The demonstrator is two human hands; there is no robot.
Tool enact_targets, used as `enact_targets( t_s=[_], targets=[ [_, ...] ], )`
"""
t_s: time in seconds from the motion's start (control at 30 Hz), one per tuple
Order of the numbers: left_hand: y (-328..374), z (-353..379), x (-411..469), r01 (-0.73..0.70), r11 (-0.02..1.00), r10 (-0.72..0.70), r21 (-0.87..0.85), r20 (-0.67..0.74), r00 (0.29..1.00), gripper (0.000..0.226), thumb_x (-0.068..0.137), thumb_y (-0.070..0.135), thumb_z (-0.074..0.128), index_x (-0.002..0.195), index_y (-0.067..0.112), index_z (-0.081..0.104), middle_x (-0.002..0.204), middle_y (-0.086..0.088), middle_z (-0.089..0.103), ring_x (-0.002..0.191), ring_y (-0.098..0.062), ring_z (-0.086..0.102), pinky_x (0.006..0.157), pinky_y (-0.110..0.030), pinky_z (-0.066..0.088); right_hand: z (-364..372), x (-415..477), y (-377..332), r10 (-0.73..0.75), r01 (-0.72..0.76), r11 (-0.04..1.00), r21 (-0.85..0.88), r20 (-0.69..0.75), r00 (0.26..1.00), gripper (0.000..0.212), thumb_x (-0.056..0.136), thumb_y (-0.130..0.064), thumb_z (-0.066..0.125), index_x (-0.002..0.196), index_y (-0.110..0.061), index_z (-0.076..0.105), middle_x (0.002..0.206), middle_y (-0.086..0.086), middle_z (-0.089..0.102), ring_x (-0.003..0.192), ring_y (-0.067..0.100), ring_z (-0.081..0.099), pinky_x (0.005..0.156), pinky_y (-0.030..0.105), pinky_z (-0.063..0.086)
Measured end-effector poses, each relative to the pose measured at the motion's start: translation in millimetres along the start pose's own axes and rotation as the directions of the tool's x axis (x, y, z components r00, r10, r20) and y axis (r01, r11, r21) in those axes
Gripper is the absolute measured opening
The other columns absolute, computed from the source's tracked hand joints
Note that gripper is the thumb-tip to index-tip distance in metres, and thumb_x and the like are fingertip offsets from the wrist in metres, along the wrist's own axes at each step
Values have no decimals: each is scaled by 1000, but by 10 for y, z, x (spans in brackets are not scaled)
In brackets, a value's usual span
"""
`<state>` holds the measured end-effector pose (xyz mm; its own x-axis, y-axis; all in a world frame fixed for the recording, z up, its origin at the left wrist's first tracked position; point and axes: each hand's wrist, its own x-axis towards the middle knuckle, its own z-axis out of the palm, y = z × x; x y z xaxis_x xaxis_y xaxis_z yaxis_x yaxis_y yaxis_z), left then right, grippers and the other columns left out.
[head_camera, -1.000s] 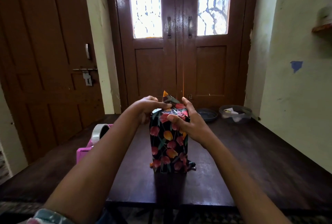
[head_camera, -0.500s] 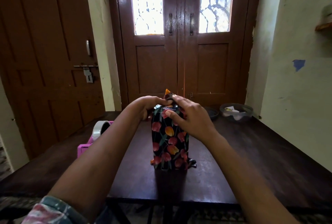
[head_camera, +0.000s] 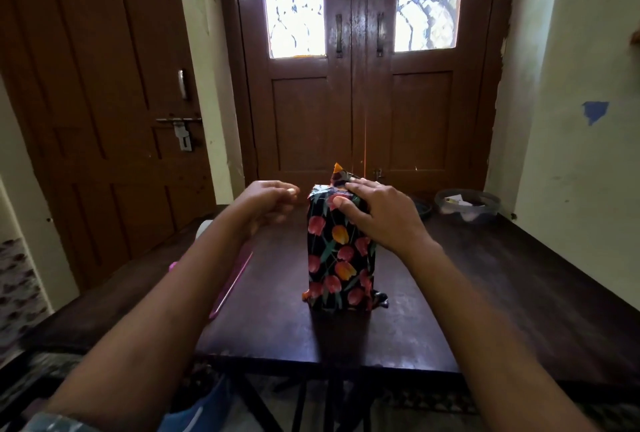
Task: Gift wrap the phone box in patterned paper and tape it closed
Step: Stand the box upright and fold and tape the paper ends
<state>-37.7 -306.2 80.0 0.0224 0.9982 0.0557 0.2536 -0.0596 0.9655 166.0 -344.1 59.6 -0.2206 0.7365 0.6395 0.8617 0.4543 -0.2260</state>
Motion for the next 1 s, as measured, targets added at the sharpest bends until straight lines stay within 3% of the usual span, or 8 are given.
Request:
enact_targets(
  t_s=[0.2,0.37,0.47,0.7,0.8,0.87,0.93,1.0],
  targets=[
    [-266,-660,-228,87,940,-25,330,-187,982,20,89,12,59,104,0,63,90,-13,61,79,-21,54,60,-26,42,-11,1,-11,0,2,998,-63,21,1000,60,89,-56,45,134,-17,49,141,3,47,128,17,45,97,32,40],
    [-422,-1097,-480,368,755,-172,542,-378,910,33,86,25,64,104,-2,65,100,-18,64,94,-31,61,73,-37,49,9,-23,-29,-1,1,998,-55,-7,1000,58,88,-55,48,132,-16,52,139,6,50,127,21,47,95,34,41],
    [-527,-1096,-571,443,814,-329,375,-330,885,24,90,22,59,98,-1,60,105,-20,59,96,-32,58,86,-43,48,-5,-29,-38,16,-16,1000,-27,-2,1000,68,82,-64,44,130,-16,54,136,7,52,124,23,50,91,34,43],
    [-503,-889,-569,524,827,-468,206,-265,843,50,96,34,48,133,0,43,137,-18,43,123,-33,45,96,-43,44,-6,-30,-37,31,-31,999,-16,-7,1000,68,80,-64,40,126,-17,56,131,5,56,116,24,55,85,34,45],
    [-488,-901,-566,530,836,-482,145,-269,834,41,98,37,42,103,0,57,127,-18,49,122,-30,46,94,-43,47,15,-42,-41,28,-28,1000,-3,-28,999,70,76,-64,37,124,-17,58,129,5,58,114,23,56,83,32,45],
    [-496,-892,-590,515,853,-475,86,-285,833,40,98,36,41,81,2,55,105,-16,53,118,-28,47,94,-45,47,23,-43,-40,26,-26,1000,1,-39,999,69,76,-64,37,122,-17,59,127,5,60,112,23,57,80,31,45],
    [-533,-891,-604,487,874,-461,7,-310,832,37,97,34,43,78,4,54,92,-12,52,115,-28,47,96,-47,46,36,-40,-35,24,-24,1000,2,-40,999,70,76,-64,37,122,-16,58,126,5,60,111,23,58,78,30,44],
    [-571,-908,-600,449,890,-449,-81,-319,835,34,97,33,44,81,5,56,107,-13,54,115,-28,47,94,-48,46,56,-35,-22,19,-20,1000,-5,-43,999,70,77,-64,36,121,-16,59,124,5,61,109,23,59,74,27,41]
  ],
)
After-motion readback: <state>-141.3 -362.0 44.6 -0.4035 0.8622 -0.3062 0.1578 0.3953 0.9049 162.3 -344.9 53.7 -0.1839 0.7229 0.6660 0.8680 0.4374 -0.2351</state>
